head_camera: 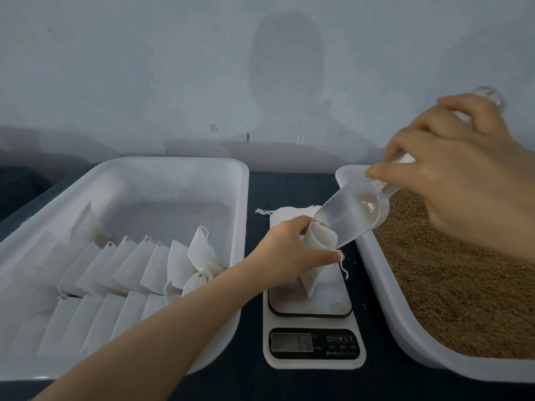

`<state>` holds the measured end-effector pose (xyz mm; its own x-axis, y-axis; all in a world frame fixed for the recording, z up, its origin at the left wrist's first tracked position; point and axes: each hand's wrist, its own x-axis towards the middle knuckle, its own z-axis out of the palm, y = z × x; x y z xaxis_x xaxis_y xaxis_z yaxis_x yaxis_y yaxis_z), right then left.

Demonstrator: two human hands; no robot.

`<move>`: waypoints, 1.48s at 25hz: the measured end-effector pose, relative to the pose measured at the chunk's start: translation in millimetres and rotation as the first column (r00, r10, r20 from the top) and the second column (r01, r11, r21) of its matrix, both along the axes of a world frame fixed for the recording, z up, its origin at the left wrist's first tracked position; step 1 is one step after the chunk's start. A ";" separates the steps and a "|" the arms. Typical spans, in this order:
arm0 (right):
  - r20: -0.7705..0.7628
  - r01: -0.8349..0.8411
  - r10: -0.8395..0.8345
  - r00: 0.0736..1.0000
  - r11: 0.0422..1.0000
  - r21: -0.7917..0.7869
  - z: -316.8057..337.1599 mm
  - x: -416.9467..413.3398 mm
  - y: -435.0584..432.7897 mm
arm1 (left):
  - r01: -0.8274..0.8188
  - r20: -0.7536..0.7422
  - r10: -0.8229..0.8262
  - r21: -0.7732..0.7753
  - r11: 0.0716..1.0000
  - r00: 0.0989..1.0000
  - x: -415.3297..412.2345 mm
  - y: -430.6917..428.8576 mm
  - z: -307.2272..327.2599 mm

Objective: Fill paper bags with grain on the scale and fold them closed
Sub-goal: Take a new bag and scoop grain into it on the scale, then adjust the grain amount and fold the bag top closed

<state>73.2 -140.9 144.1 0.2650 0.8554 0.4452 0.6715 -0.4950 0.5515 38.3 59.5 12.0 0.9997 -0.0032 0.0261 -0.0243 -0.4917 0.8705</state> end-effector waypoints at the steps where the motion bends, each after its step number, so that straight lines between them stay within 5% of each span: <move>1: 0.016 -0.003 0.003 1.000 1.000 -0.004 -0.8 -2.2 1.0 | 0.006 -0.005 -0.006 -0.010 1.000 1.000 -0.1 0.1 -0.4; 6: 0.005 0.059 -0.059 0.998 0.995 0.078 -6.3 8.9 -16.9 | 0.009 -0.027 -0.009 -0.023 1.000 1.000 1.6 1.5 -1.3; 11: -0.289 0.451 -0.373 0.882 0.848 0.279 -45.8 34.3 -58.2 | -0.020 -0.045 0.023 0.051 0.998 0.999 2.7 1.3 -0.5; 15: -0.739 0.743 -0.520 0.428 0.668 -0.039 -87.5 35.5 -57.2 | -0.022 -0.051 0.025 0.065 0.998 0.998 2.4 1.1 -0.3; 22: -0.673 0.745 -0.691 0.263 0.589 -0.314 -114.5 31.9 -42.1 | -0.024 -0.037 0.026 0.071 0.997 0.999 -1.2 -0.3 2.7; 25: -0.597 0.718 -0.668 0.445 0.664 -0.208 -102.7 26.4 -35.4 | -0.032 -0.040 0.035 0.070 0.997 0.999 -0.1 -0.3 2.8; 27: -0.663 0.585 -0.409 0.626 0.809 0.053 -85.6 13.4 -21.3 | -0.026 -0.049 0.030 0.075 0.997 0.998 1.4 -0.5 1.9; 30: -0.814 0.341 -0.007 0.580 0.910 0.235 -62.9 -17.2 17.1 | -0.020 -0.047 0.024 0.072 0.997 0.999 1.9 -0.8 0.2; 33: -0.803 0.243 -0.086 0.590 0.967 0.075 -73.7 -23.8 44.5 | 0.012 -0.016 -0.010 0.113 0.994 1.000 1.8 1.1 -0.3; 37: -0.821 0.232 -0.068 0.567 0.970 0.079 -86.8 -10.5 53.2 | 0.044 -0.015 -0.043 0.125 0.991 0.999 0.0 0.4 3.9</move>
<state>62.7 -87.7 57.3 0.7002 0.7066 0.1019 0.7020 -0.6554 -0.2788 38.3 59.9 15.9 0.9987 -0.0492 0.0104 -0.0377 -0.5959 0.8021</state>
